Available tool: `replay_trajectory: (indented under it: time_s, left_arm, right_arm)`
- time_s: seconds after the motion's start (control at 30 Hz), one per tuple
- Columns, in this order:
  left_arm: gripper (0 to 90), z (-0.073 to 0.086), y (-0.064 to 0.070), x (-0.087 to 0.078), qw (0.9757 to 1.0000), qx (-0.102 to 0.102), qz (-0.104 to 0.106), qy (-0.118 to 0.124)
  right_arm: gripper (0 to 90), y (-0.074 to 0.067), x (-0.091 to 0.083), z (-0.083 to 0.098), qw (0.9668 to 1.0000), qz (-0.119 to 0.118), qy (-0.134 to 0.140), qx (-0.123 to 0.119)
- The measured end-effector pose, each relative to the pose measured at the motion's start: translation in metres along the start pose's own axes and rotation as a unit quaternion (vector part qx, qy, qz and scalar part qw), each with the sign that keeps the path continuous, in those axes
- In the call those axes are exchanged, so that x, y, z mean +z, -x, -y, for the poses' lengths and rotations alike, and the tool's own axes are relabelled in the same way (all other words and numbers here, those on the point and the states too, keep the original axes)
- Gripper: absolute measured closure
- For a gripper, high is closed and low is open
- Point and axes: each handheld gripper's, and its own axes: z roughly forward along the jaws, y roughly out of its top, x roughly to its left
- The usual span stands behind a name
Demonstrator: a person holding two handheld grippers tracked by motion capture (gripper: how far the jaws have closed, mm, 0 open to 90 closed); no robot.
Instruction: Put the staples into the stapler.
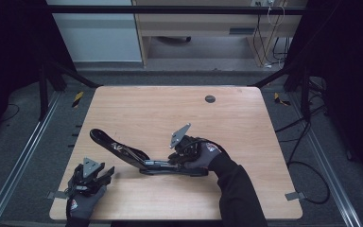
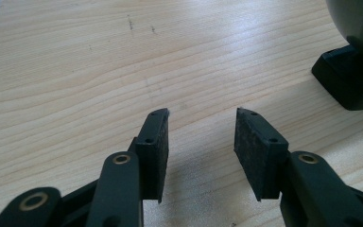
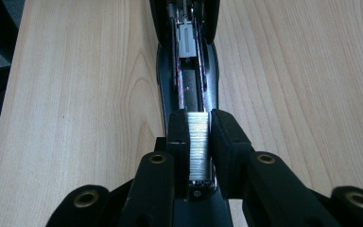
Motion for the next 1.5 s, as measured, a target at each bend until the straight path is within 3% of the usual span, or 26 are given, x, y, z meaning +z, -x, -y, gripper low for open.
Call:
replay_trajectory:
  time_s: [0.73,0.97,1.3,1.5]
  left_arm:
    - [55.1,0.000,0.000,0.000,1.0000,0.001,-0.001,0.001]
    - [55.2,0.000,0.000,0.000,1.0000,0.002,-0.001,0.001]
    - [54.9,-0.001,0.001,-0.003,1.0000,-0.003,0.003,0.007]
    - [54.1,-0.002,0.002,-0.004,0.9998,-0.006,0.010,0.013]
  right_arm:
    - [77.8,0.000,0.001,0.002,1.0000,0.003,-0.004,-0.006]
    - [72.6,-0.001,0.000,0.000,1.0000,0.002,0.002,0.001]
    - [72.4,-0.002,-0.014,0.000,0.9985,0.042,0.029,0.021]
    - [69.3,-0.011,-0.029,0.005,0.9949,0.061,0.064,0.049]
